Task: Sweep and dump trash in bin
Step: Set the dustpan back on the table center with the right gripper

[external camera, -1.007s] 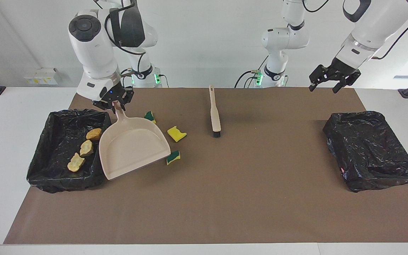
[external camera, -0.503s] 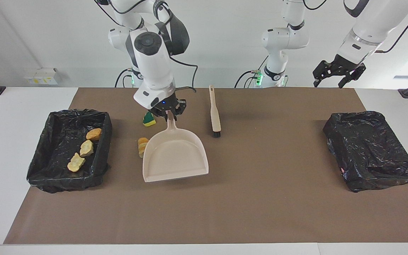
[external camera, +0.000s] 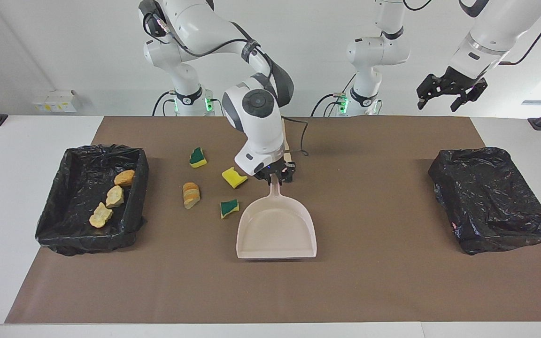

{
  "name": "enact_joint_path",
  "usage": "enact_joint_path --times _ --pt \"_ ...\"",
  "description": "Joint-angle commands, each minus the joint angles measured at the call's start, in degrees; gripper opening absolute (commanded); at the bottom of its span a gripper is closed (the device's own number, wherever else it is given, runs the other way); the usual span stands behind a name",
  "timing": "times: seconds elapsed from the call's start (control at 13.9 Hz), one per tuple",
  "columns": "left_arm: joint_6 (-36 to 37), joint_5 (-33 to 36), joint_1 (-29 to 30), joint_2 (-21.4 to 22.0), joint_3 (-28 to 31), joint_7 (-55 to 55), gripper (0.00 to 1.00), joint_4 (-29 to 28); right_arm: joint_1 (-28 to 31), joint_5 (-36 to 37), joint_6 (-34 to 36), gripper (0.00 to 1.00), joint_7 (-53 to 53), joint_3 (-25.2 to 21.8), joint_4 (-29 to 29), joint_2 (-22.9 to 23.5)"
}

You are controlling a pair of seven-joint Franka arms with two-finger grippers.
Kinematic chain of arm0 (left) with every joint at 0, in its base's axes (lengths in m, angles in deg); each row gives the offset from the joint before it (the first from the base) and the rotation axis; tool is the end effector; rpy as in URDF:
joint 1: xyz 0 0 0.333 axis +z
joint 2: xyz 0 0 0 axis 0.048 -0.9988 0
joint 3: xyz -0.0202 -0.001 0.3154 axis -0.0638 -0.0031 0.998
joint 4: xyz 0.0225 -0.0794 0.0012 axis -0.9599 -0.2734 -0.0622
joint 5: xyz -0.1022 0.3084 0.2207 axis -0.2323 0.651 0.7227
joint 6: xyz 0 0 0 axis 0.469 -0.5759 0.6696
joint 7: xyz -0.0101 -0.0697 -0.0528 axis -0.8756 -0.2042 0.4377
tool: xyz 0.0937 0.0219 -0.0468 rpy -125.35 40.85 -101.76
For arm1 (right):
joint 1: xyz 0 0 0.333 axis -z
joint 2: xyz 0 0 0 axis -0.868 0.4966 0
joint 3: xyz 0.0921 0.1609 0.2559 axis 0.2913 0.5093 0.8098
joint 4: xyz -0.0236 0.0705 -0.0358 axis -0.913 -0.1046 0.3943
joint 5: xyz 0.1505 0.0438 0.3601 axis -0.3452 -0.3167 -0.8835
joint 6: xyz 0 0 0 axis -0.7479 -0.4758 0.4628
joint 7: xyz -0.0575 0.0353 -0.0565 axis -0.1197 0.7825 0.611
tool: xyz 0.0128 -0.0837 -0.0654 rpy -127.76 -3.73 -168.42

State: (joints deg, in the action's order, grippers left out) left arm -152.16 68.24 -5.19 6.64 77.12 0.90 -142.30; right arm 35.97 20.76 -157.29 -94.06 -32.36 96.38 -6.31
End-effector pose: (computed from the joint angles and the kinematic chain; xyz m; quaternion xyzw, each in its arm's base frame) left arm 0.4866 -0.0230 0.6332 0.9976 -0.0543 -0.0373 0.0203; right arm 0.5919 0.3804 0.3883 -0.9971 0.0315 0.0218 0.0652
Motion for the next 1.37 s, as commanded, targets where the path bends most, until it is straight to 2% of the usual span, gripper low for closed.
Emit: enact_joint_path --times 0.0,0.07,0.14,0.36,0.93,1.01,1.29 --pt "0.1 0.82 0.6 1.39 -0.33 -1.01 1.0 -1.46 -1.93 3.44 -2.81 0.0 -2.14 -0.2 -2.68 3.52" --pt "0.01 0.82 0.68 1.39 -0.33 -1.01 1.0 -1.46 -1.23 4.41 -3.44 0.46 -1.7 -0.02 -2.67 3.61" --pt "-0.17 0.82 0.69 1.39 -0.33 -1.01 1.0 -1.46 -1.14 4.42 -4.23 0.99 -1.53 -0.02 -2.59 3.52" --pt "-0.17 0.82 0.69 1.39 -0.33 -1.01 1.0 -1.46 -1.58 4.07 -4.15 1.0 -2.14 0.07 -1.28 1.16" --pt "0.01 0.82 0.69 1.39 -0.33 -1.19 1.0 -1.55 -2.46 2.93 -3.88 1.0 -2.58 0.15 23.84 -22.82" --pt "-0.08 0.82 0.69 1.39 -0.33 -1.19 1.0 -1.55 -4.28 2.58 -3.97 1.0 -2.67 0.33 27.09 -25.55" --pt "-0.08 0.82 0.69 1.39 -0.33 -1.28 1.0 -1.55 -8.52 -3.13 -5.11 1.0 -5.92 0.33 34.84 -30.93"
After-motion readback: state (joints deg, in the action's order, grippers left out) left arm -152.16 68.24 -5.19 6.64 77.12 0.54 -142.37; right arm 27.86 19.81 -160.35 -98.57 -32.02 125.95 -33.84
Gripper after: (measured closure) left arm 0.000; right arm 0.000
